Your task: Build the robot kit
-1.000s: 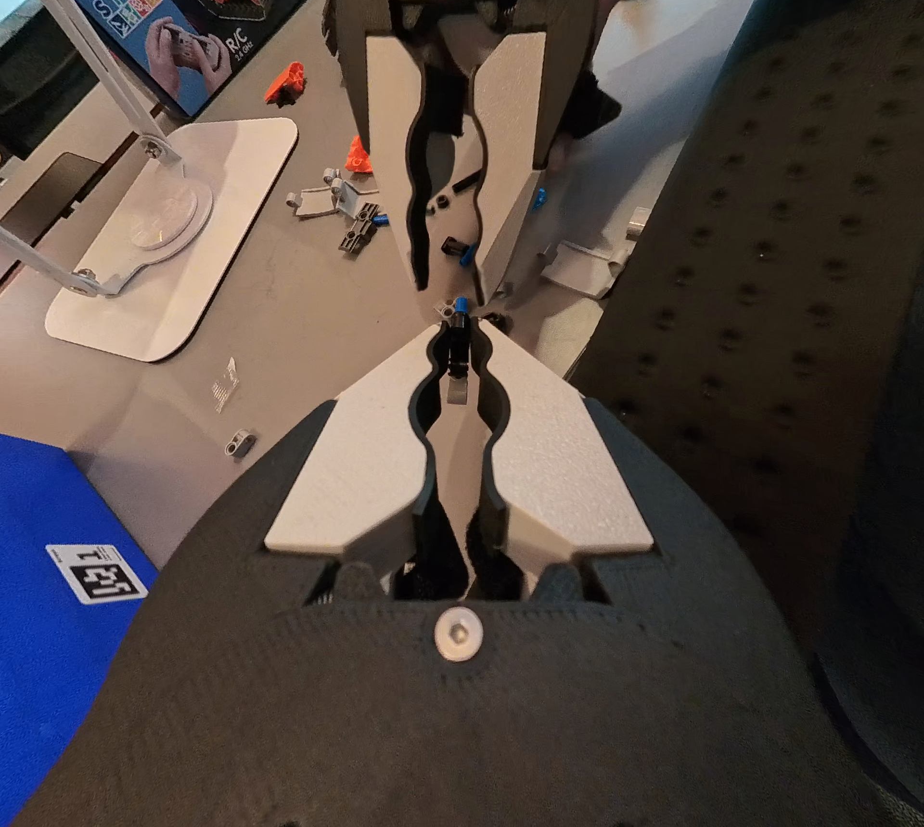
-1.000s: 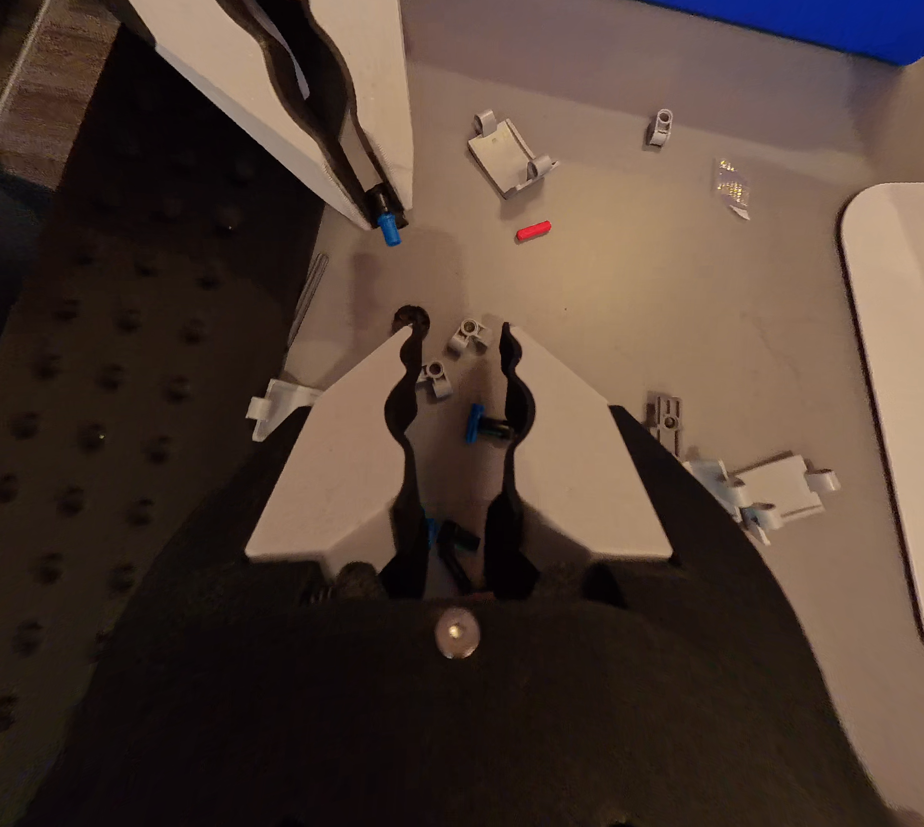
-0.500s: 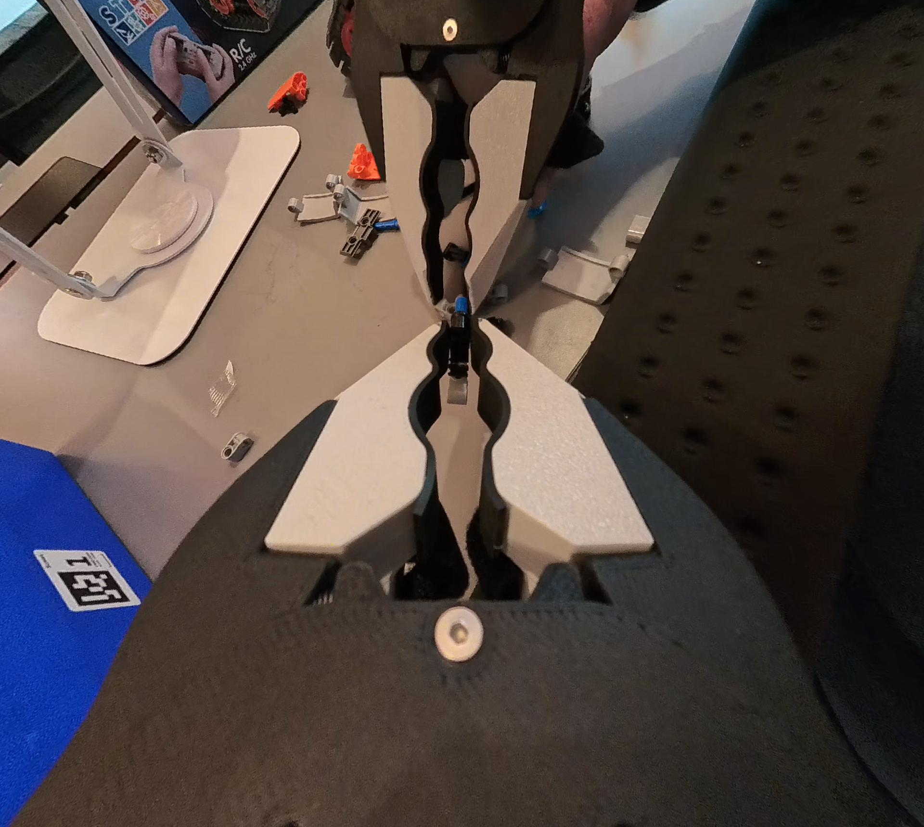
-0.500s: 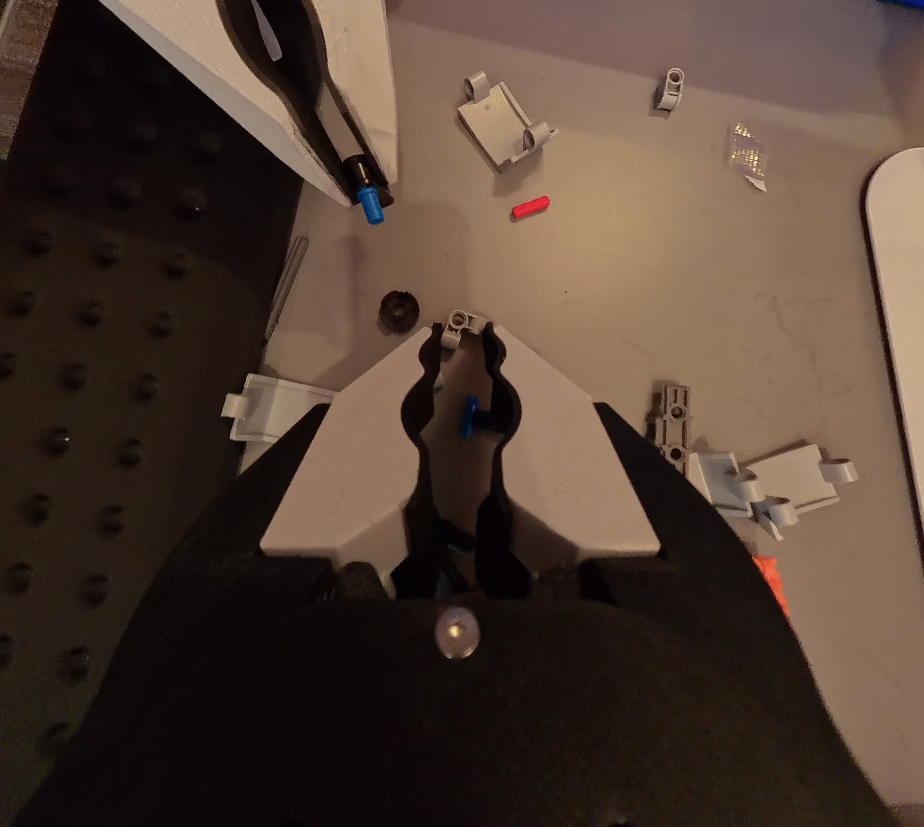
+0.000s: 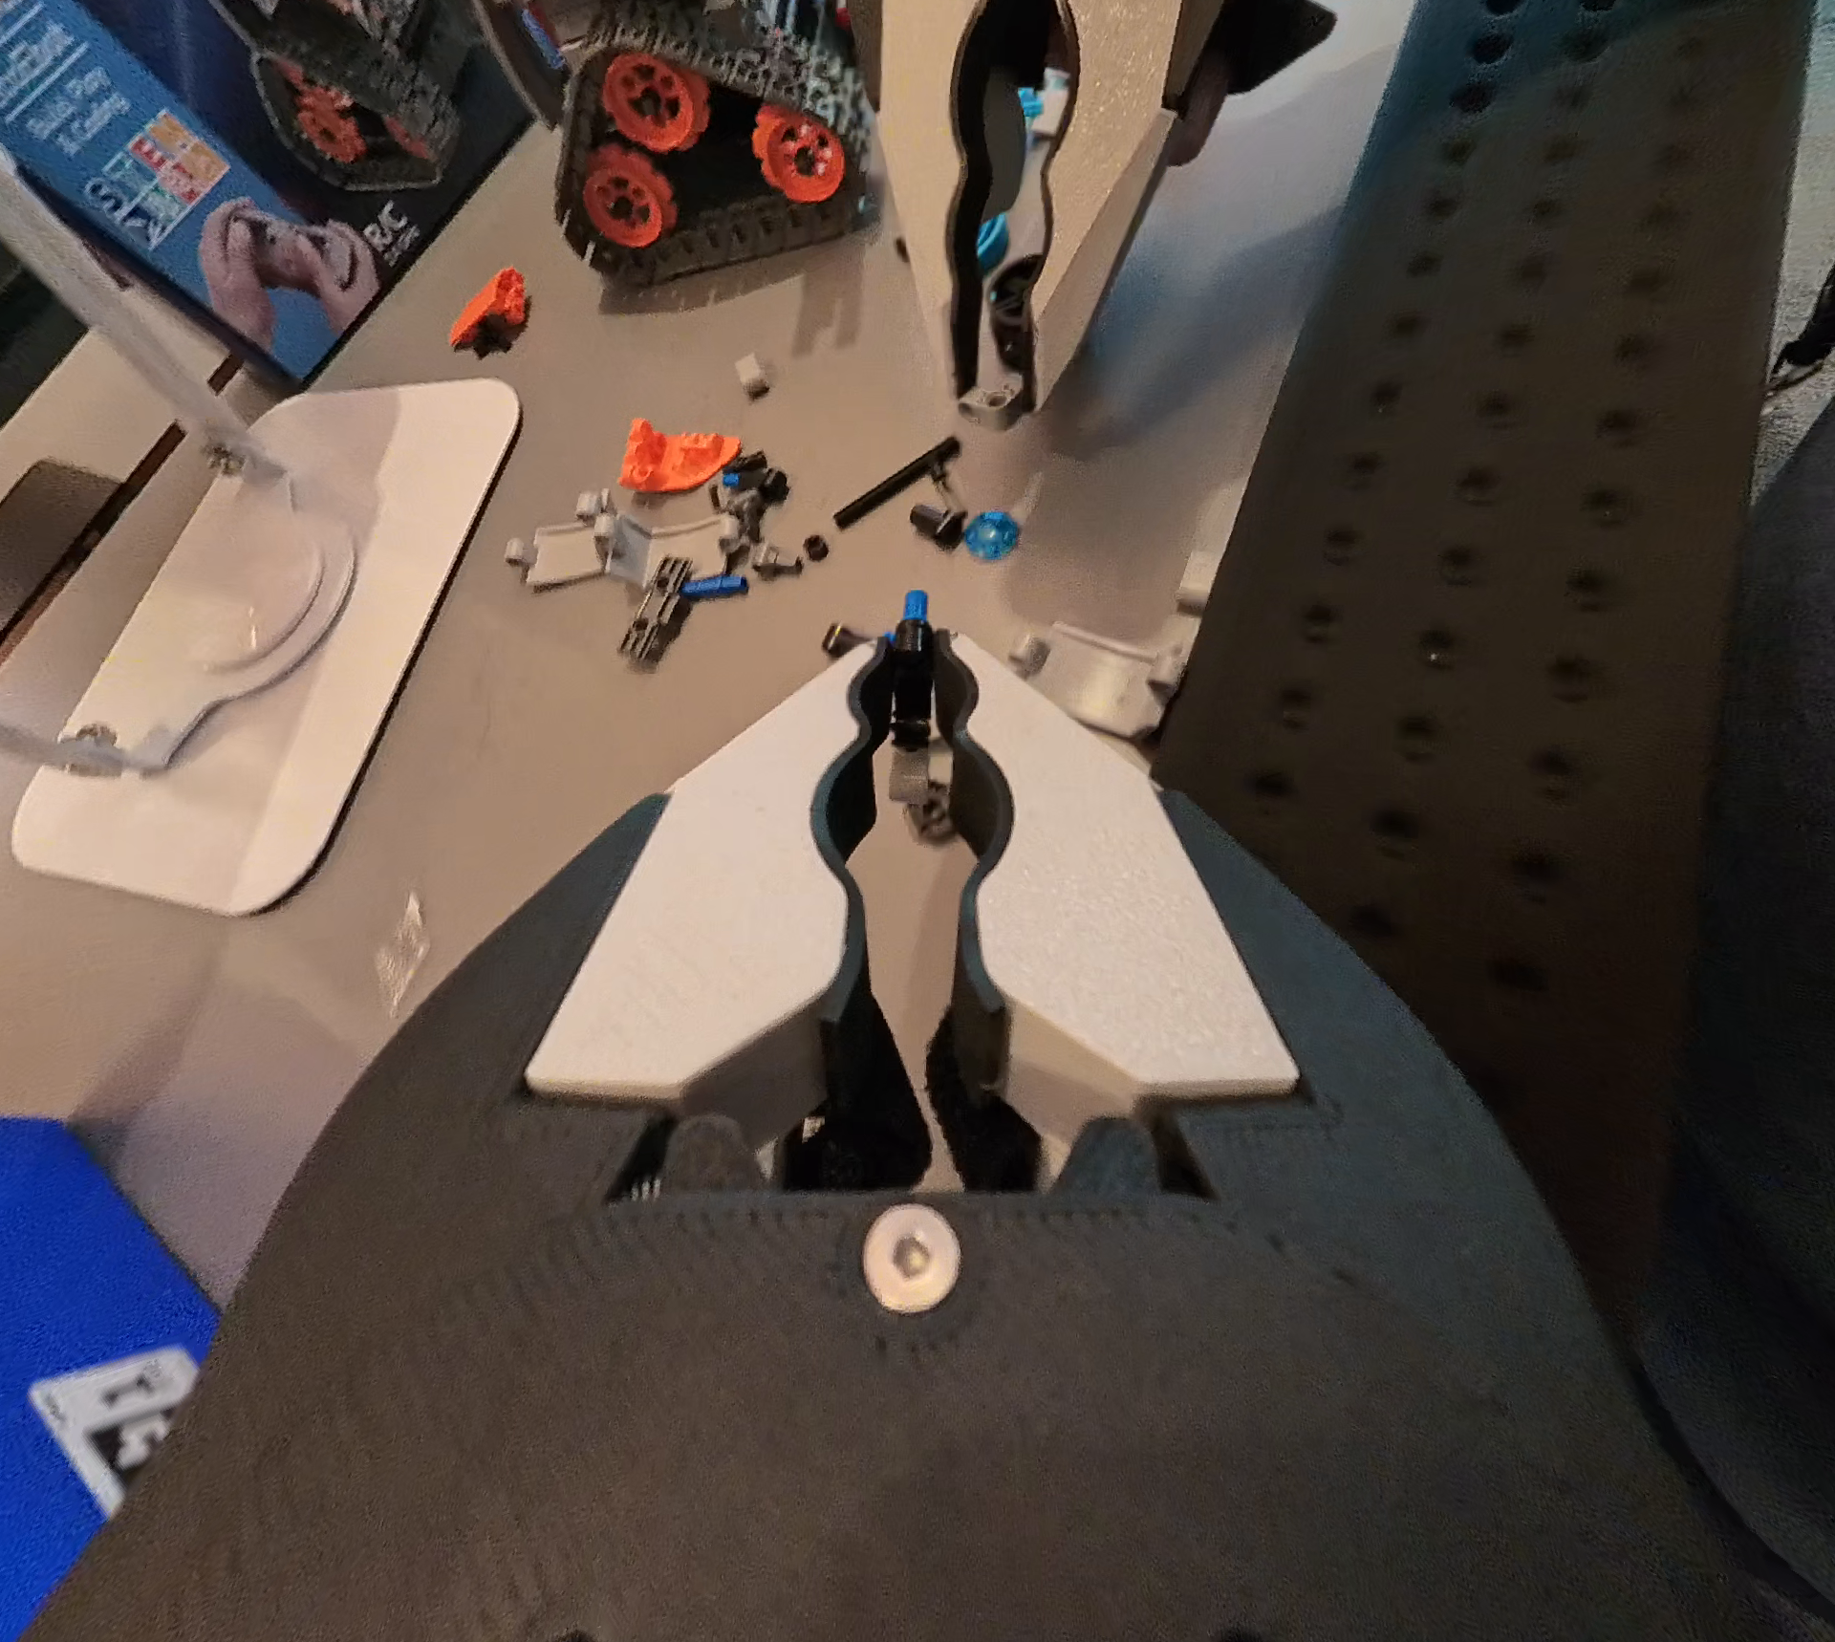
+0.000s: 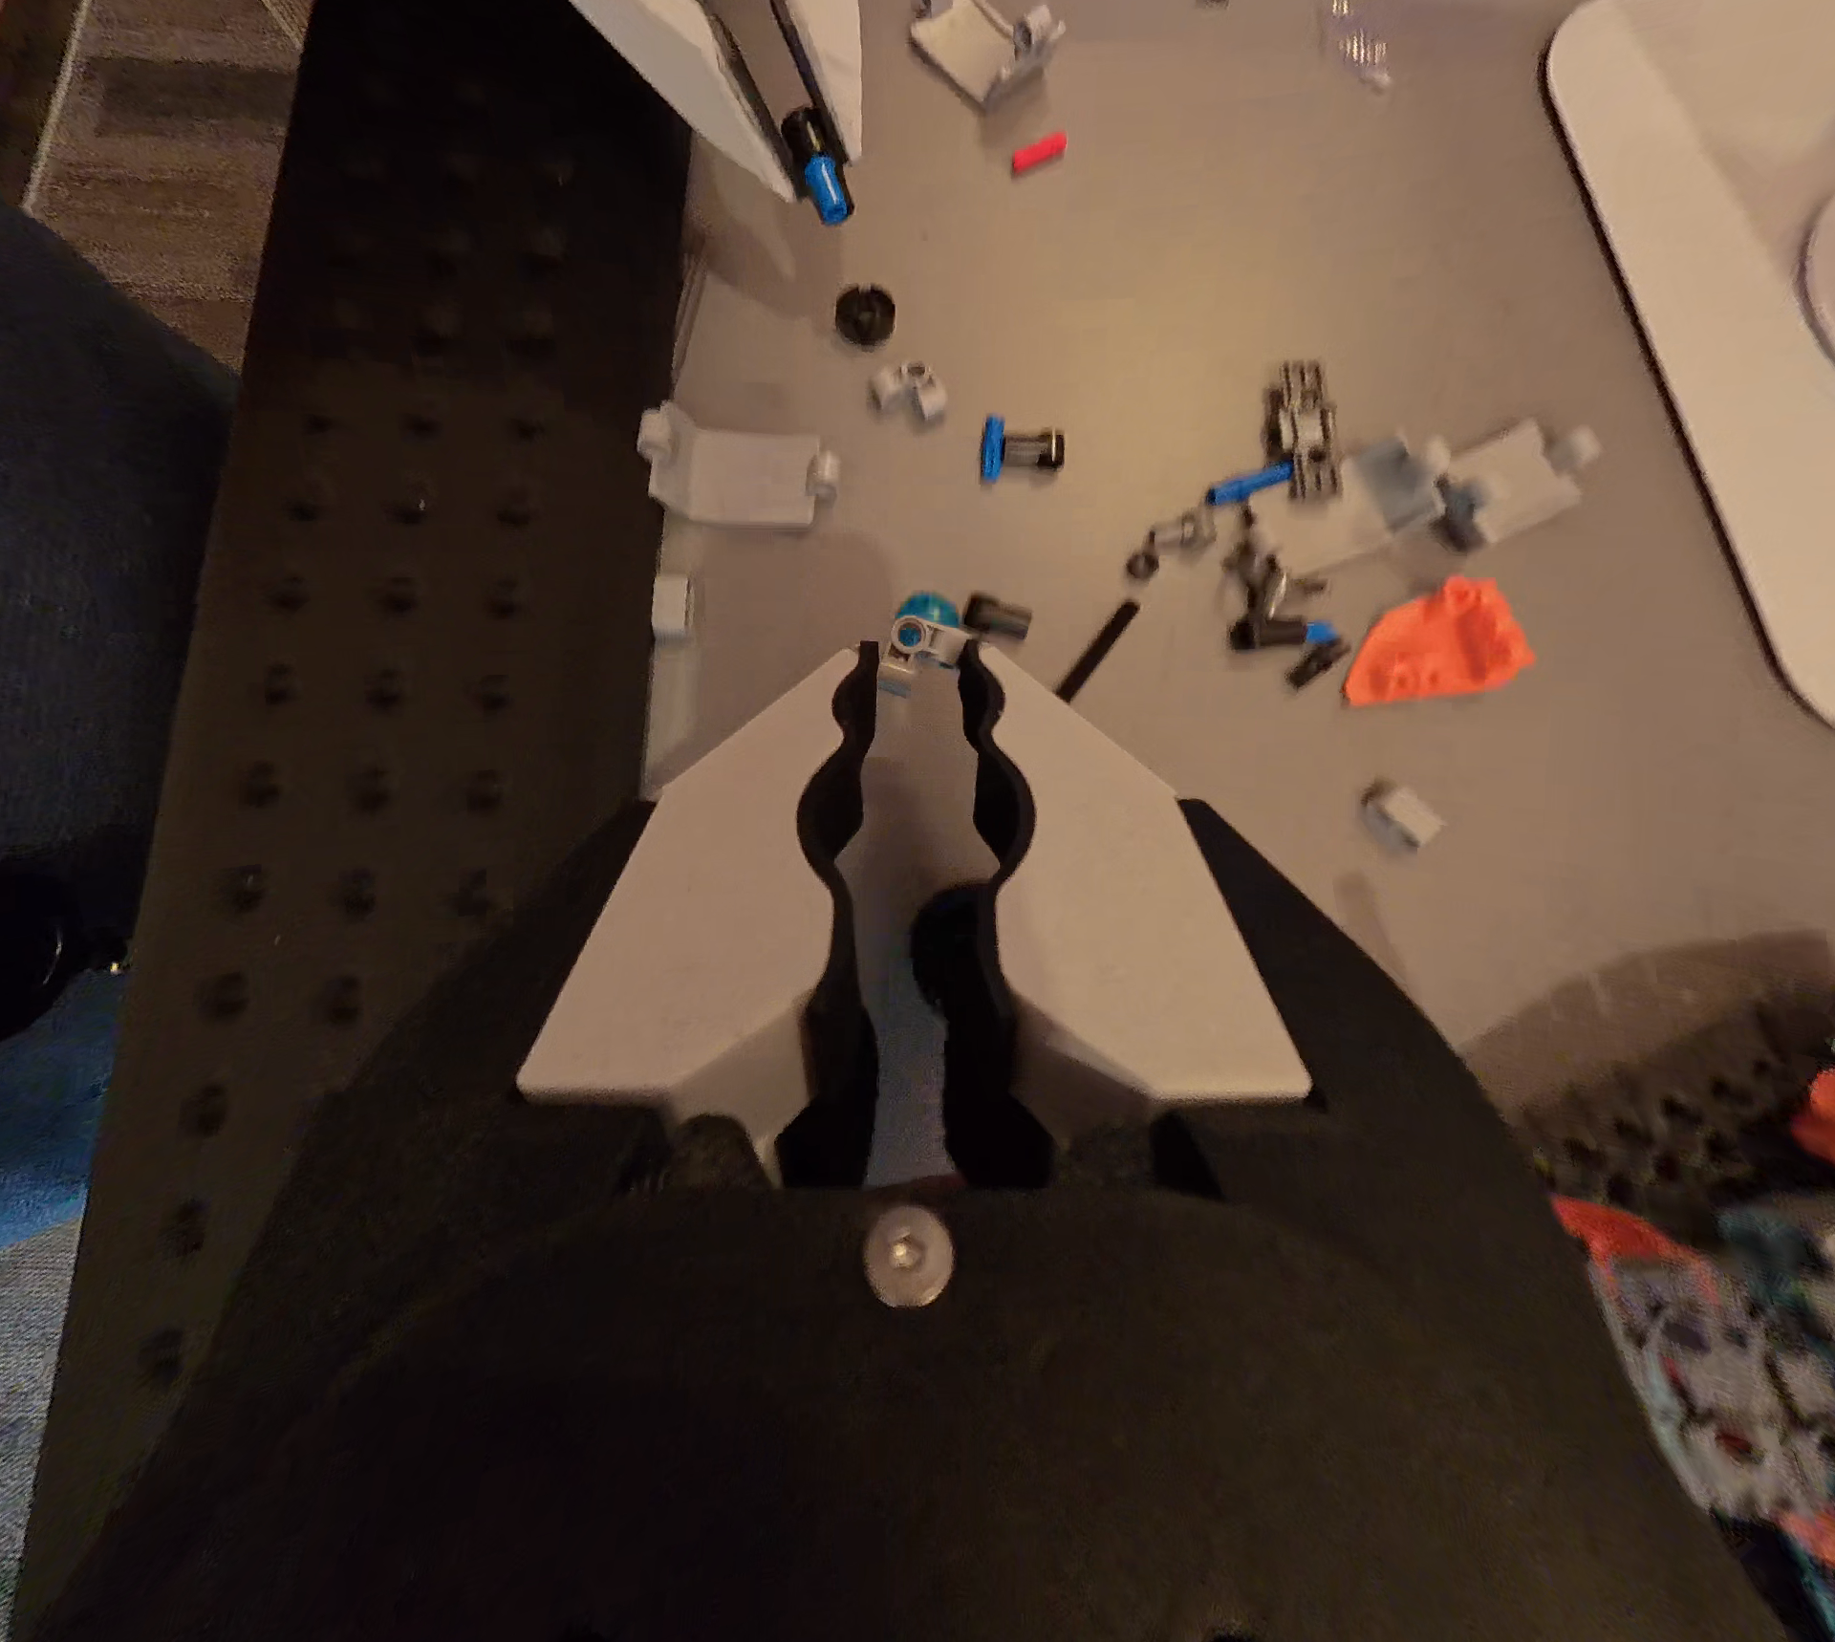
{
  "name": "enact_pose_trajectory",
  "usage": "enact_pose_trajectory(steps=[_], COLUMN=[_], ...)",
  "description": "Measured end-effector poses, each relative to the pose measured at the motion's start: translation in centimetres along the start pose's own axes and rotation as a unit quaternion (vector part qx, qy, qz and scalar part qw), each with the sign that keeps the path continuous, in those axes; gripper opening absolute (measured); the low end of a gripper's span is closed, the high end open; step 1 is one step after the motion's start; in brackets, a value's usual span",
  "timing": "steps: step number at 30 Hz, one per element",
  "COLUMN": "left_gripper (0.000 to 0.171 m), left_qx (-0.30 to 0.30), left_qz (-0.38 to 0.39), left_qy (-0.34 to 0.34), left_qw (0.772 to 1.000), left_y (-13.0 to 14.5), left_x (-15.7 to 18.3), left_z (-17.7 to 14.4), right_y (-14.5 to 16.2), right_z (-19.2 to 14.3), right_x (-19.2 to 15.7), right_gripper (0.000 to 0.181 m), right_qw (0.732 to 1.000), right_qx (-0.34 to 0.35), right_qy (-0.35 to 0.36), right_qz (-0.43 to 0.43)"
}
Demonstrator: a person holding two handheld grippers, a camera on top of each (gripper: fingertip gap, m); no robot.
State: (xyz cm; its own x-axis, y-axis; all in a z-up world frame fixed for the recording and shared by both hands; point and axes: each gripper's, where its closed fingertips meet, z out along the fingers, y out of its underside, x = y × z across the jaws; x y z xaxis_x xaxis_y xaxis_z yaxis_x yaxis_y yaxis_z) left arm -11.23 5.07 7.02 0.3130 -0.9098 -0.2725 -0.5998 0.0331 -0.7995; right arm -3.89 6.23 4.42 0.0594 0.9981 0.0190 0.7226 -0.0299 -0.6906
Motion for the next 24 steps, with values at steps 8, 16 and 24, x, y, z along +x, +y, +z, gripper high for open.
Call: enact_pose_trajectory(steps=[8,16,24], left_gripper=[0.005,0.005,0.006], left_qx=[-0.007,-0.040,-0.073], left_qz=[0.035,0.047,0.042], left_qy=[0.041,0.082,0.101], left_qw=[0.999,0.995,0.991], left_y=[-2.7,-3.6,-3.5], left_x=[1.6,3.3,4.3], left_z=[3.2,5.9,7.5], right_y=[4.0,5.2,5.3], right_z=[-0.8,-0.3,-0.9], right_x=[-1.6,-2.5,-2.7], right_gripper=[0.015,0.015,0.017], right_qw=[0.999,0.998,0.997], right_qx=[-0.028,-0.034,-0.004], right_qy=[0.010,0.007,-0.006], right_qz=[0.025,0.045,0.077])
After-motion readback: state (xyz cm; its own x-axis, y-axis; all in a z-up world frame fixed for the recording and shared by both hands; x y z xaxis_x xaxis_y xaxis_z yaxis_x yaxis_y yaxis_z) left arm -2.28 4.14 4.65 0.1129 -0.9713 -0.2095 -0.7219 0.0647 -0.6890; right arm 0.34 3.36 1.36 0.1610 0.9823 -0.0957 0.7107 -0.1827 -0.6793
